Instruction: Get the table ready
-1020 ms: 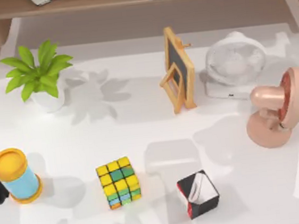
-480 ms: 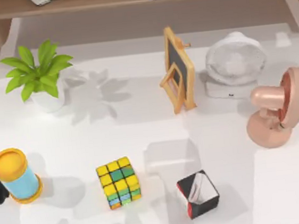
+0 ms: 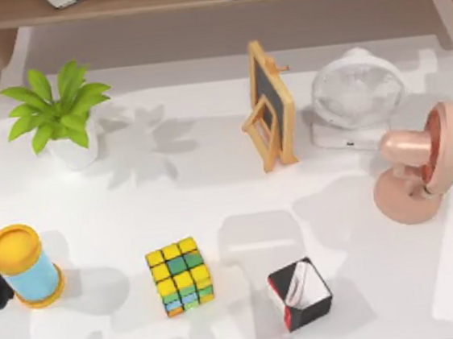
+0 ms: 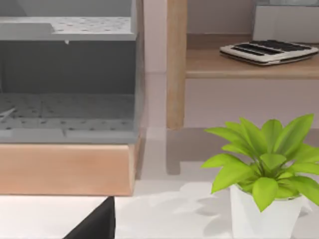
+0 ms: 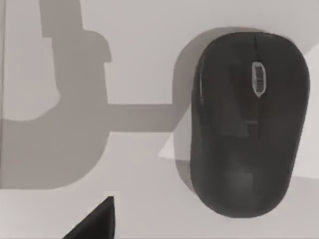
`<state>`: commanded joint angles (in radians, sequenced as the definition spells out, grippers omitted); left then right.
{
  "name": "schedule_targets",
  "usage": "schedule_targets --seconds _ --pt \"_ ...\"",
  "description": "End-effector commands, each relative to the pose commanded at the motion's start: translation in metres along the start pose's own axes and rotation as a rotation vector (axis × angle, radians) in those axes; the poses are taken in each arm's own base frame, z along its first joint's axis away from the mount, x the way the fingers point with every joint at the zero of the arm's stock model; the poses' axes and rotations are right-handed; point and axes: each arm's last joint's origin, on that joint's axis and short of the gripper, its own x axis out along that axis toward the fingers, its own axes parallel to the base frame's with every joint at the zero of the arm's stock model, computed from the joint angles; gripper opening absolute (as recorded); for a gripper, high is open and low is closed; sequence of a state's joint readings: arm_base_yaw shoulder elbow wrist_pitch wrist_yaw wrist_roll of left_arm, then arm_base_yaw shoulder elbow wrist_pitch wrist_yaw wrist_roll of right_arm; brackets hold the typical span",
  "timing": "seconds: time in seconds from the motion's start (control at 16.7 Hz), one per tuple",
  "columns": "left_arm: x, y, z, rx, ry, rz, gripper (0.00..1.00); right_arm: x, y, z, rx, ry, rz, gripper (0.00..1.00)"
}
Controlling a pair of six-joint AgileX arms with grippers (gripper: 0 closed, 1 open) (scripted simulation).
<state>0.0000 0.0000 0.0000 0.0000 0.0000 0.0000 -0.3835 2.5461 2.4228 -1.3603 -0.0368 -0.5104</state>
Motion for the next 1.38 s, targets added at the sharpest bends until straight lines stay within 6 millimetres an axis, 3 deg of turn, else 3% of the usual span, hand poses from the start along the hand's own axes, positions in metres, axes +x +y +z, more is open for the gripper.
schedule_targets --seconds 0.18,0.48,1.26,1.38 --pt "0.000 0.000 0.000 0.000 0.000 0.000 1.00 0.036 -0.001 0.008 0.001 -0.001 0.003 1.00" --pt "0.000 0.000 0.000 0.000 0.000 0.000 1.00 0.040 -0.001 0.009 0.001 -0.002 0.002 1.00" --pt "0.000 0.000 0.000 0.000 0.000 0.000 1.00 0.040 -0.001 0.009 0.001 -0.002 0.002 0.02" --pt "0.000 0.000 0.000 0.000 0.000 0.000 1.00 0.040 -0.001 0.009 0.001 -0.002 0.002 0.00"
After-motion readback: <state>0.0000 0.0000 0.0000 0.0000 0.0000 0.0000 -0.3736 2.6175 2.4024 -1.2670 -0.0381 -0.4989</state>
